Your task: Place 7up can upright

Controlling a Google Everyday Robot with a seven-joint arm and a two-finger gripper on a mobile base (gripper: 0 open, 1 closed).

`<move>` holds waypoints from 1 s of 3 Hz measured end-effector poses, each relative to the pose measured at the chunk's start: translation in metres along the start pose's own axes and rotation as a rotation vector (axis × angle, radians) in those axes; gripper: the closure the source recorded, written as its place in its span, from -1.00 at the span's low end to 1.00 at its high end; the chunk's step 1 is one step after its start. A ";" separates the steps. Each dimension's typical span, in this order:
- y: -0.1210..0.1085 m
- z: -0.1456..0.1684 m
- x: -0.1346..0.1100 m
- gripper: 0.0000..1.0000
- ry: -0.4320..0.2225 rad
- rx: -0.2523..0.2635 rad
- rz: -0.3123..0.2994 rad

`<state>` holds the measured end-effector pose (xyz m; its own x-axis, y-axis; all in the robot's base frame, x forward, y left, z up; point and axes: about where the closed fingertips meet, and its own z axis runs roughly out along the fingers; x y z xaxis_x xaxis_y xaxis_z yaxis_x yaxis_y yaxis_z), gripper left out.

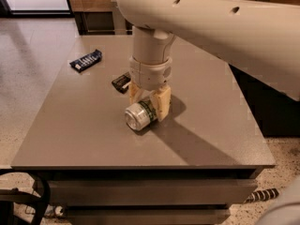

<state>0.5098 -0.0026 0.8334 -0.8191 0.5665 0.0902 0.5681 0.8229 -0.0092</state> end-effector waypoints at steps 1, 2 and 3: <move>0.000 0.000 0.000 0.66 -0.001 -0.004 -0.024; 0.000 0.001 -0.001 1.00 -0.003 -0.008 -0.051; 0.000 0.001 -0.001 1.00 -0.003 -0.008 -0.051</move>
Offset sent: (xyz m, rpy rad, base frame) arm 0.0004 -0.0001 -0.0003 0.0041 -0.0041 0.0229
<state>0.5108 -0.0029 0.8327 -0.8471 0.5242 0.0873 0.5265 0.8502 0.0037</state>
